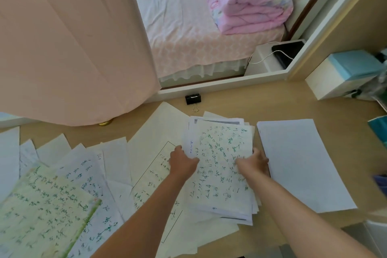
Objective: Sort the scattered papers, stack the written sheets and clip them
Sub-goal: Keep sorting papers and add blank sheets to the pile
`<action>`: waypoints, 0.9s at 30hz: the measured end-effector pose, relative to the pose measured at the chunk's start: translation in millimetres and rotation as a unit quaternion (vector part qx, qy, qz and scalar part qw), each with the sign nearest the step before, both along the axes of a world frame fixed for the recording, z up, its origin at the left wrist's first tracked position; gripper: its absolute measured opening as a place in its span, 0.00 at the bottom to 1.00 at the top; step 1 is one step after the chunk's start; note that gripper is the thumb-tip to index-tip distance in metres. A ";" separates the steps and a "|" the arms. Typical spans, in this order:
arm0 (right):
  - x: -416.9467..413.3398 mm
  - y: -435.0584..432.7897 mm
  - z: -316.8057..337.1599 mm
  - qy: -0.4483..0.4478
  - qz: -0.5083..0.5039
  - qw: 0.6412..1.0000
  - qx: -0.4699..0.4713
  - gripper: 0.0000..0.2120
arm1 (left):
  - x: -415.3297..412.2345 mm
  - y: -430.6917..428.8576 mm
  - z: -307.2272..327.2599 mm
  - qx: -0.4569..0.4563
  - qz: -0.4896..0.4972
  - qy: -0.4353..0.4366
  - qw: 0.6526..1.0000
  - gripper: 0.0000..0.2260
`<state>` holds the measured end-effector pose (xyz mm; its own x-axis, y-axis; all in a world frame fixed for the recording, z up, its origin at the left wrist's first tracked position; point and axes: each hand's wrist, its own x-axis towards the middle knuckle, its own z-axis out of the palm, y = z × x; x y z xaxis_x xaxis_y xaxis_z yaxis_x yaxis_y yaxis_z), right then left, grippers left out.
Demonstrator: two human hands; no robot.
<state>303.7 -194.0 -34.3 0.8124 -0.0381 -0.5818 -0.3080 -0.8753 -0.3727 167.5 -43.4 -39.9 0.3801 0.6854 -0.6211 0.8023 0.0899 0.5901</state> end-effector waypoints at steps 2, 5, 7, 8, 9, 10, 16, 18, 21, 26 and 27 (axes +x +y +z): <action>1.5 2.1 -5.6 0.013 -0.026 0.999 0.035 0.28 | 3.7 2.6 0.7 -0.071 0.030 -0.022 0.997 0.37; 3.8 -0.8 -10.4 0.045 -0.027 0.996 0.078 0.26 | 5.5 4.6 0.1 -0.148 0.030 -0.034 0.988 0.31; 4.3 -3.8 -5.6 0.053 -0.004 0.997 0.057 0.27 | 6.6 1.5 2.1 -0.146 0.010 -0.059 0.987 0.21; 3.9 -5.7 -2.3 0.039 0.017 0.999 0.015 0.29 | 6.9 -0.7 3.7 -0.147 0.005 -0.078 0.986 0.17; 2.5 -8.3 0.8 0.008 0.053 0.998 -0.039 0.33 | 6.7 -2.6 4.4 -0.144 -0.006 -0.088 0.986 0.16; 0.5 -10.9 2.9 -0.039 0.102 0.991 -0.076 0.37 | 5.5 -3.7 6.2 -0.132 -0.028 -0.089 0.987 0.16; -34.9 -2.4 14.0 -0.128 0.505 0.852 0.045 0.30 | -27.2 23.1 6.8 0.170 -0.157 0.065 0.971 0.23; -51.4 9.6 16.7 -0.110 0.575 0.808 0.067 0.30 | -50.5 40.5 6.0 0.217 -0.133 0.118 0.960 0.28; -74.3 29.5 11.9 -0.054 0.628 0.773 0.070 0.32 | -77.5 57.3 4.0 0.170 -0.121 0.166 0.964 0.44; -90.0 43.6 1.7 0.013 0.587 0.808 0.046 0.34 | -82.9 68.8 0.8 0.116 -0.123 0.147 0.974 0.39; -90.5 43.9 1.3 0.011 0.582 0.812 0.044 0.35 | -83.9 73.0 0.2 0.083 -0.115 0.128 0.982 0.34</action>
